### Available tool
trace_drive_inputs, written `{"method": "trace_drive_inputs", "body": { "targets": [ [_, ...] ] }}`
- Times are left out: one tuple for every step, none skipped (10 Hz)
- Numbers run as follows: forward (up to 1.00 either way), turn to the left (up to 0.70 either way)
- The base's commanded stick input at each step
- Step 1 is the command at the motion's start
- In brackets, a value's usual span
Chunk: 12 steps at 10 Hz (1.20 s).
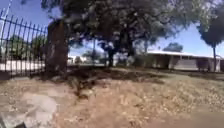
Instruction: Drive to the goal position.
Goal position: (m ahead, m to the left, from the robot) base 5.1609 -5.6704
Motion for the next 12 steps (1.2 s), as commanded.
{"method": "trace_drive_inputs", "body": {
  "targets": [
    [0.70, -0.35],
    [0.70, -0.35],
    [0.70, -0.35],
    [0.70, -0.35],
    [0.70, -0.35],
    [0.70, -0.35],
    [0.70, -0.35],
    [0.70, -0.35],
    [0.70, -0.35],
    [0.70, -0.33],
    [0.70, -0.22],
    [0.70, -0.04]
  ]
}}
